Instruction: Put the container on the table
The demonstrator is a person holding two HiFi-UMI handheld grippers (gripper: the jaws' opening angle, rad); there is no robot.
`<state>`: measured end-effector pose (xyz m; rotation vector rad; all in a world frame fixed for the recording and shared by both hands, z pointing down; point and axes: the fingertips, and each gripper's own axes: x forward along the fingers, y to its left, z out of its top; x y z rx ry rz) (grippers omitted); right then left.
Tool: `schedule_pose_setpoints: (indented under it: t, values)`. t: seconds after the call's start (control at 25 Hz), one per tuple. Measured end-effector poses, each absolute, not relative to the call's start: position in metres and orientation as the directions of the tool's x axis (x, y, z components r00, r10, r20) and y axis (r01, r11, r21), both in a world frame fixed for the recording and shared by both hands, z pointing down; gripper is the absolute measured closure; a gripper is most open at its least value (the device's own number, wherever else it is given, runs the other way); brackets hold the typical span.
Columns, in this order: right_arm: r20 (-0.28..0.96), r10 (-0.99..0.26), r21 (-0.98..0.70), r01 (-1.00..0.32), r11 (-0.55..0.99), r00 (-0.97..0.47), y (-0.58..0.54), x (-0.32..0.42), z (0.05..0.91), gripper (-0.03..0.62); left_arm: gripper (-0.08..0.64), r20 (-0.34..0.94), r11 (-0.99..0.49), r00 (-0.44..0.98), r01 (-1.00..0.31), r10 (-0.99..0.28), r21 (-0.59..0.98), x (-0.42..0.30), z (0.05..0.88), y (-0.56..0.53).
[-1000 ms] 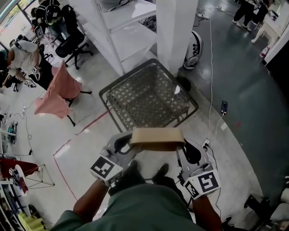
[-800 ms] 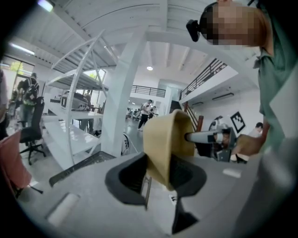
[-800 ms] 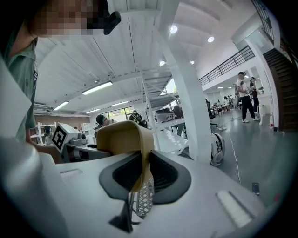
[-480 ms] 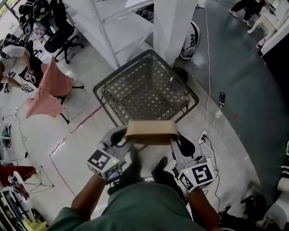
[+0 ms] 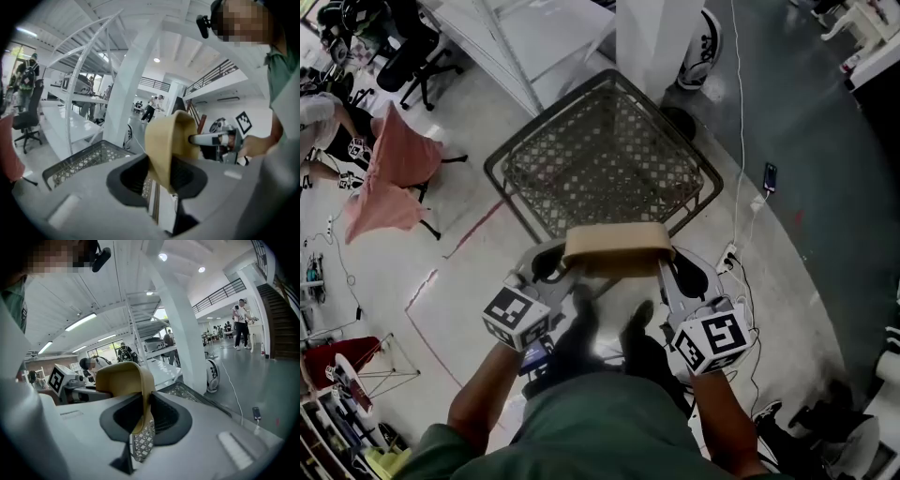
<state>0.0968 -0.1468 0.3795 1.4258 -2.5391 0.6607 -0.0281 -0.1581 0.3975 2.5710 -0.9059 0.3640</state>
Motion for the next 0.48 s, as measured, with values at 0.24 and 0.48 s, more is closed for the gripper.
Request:
schedule_pose_setpoints:
  t: [0.24,0.48]
  values:
    - [0.395,-0.76,-0.328,-0.852,0.408,-0.516,-0.155,0.111,0.407,0.545,0.451,0.389,-0.707,0.761,-0.639,-0.52,0.303,-0.015,0.424,-0.166]
    - [0.421,-0.758,-0.342,-0.861,0.377,-0.499,-0.153,0.126,0.426,0.548,0.451,0.393,-0.71,0.769,-0.628,-0.504,0.319,0.0,0.439,-0.166]
